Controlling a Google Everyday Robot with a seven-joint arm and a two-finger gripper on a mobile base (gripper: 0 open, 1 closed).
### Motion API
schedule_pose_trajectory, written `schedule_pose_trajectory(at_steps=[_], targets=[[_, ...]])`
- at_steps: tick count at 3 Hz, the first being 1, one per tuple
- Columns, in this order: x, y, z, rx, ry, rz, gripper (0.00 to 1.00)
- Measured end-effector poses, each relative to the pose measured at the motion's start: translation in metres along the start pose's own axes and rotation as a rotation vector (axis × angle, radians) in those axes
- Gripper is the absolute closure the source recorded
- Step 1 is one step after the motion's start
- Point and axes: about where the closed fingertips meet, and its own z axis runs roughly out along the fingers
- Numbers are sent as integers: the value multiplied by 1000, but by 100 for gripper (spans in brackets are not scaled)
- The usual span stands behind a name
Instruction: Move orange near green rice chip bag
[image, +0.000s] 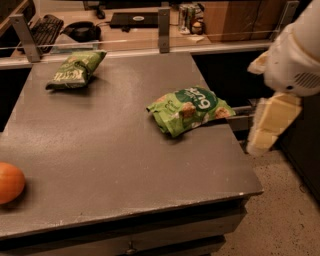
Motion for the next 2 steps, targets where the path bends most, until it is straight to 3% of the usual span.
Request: schedule_pose_trajectory(at_steps=[2], targets=[[-142, 13, 36, -29, -164, -147, 0]])
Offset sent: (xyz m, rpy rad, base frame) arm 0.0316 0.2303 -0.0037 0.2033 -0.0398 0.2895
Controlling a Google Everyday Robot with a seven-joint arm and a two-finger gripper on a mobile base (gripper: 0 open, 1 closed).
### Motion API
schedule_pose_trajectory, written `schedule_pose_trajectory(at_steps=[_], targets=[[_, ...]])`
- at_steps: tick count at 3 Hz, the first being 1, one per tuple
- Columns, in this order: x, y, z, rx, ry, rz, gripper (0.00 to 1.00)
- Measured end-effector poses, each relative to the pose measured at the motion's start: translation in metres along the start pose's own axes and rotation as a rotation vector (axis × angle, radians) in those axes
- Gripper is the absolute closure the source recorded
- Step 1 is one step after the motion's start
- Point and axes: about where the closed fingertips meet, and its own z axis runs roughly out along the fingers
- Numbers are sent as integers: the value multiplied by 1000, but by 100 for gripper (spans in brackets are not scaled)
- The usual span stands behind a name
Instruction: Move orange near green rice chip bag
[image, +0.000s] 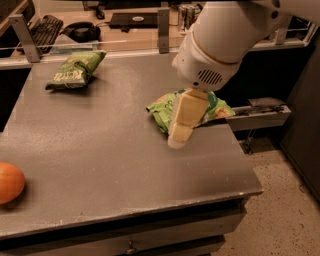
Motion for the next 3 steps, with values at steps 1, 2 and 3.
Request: schedule_pose_trajectory(at_steps=[1, 2, 3], targets=[[0, 0, 0, 0, 0, 0, 0], [-32, 14, 10, -35, -106, -7, 0], [-113, 48, 32, -114, -317, -58, 0]])
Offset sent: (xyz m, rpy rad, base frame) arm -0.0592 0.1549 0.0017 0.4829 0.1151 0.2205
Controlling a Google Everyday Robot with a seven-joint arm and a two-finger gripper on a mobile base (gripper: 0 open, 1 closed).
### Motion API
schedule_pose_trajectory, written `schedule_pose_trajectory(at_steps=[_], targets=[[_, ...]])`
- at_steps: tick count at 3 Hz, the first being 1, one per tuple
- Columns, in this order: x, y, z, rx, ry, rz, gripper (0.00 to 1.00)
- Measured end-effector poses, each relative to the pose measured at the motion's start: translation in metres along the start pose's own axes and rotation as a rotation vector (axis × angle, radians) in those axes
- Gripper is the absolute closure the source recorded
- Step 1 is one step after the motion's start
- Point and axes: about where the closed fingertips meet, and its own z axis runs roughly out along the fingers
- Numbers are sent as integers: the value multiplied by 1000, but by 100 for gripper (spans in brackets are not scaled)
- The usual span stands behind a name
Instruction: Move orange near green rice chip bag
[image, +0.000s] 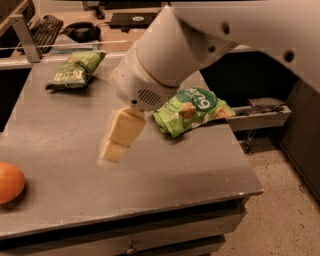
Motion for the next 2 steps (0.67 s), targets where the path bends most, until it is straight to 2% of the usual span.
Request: schedule_pose_trajectory(at_steps=[1, 2], targets=[[-69, 29, 40, -77, -176, -58, 0], [-115, 48, 82, -132, -267, -124, 0]])
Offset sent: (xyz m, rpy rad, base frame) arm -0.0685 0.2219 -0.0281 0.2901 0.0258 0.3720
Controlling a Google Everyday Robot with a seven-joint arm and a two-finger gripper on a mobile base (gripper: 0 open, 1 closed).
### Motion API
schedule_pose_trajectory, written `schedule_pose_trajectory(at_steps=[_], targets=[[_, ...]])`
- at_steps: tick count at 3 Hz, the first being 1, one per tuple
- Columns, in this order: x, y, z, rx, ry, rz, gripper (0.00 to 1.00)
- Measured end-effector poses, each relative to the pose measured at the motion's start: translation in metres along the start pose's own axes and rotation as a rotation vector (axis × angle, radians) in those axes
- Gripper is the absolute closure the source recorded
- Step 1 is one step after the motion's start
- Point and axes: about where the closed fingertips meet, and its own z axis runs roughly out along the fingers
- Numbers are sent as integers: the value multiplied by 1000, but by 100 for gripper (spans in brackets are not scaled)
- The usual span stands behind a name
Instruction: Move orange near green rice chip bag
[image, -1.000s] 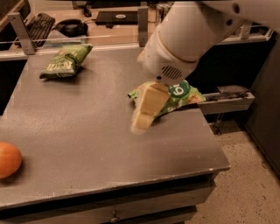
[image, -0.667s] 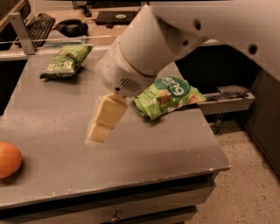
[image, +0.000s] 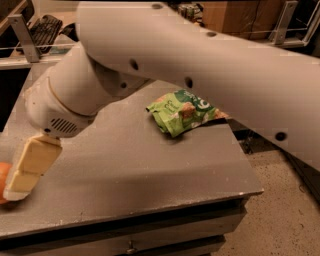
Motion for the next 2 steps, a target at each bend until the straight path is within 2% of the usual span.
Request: schedule_pose_trajectory(at_steps=[1, 2], targets=[[-11, 0, 51, -44, -17, -51, 0], [-7, 3, 88, -91, -4, -68, 0]])
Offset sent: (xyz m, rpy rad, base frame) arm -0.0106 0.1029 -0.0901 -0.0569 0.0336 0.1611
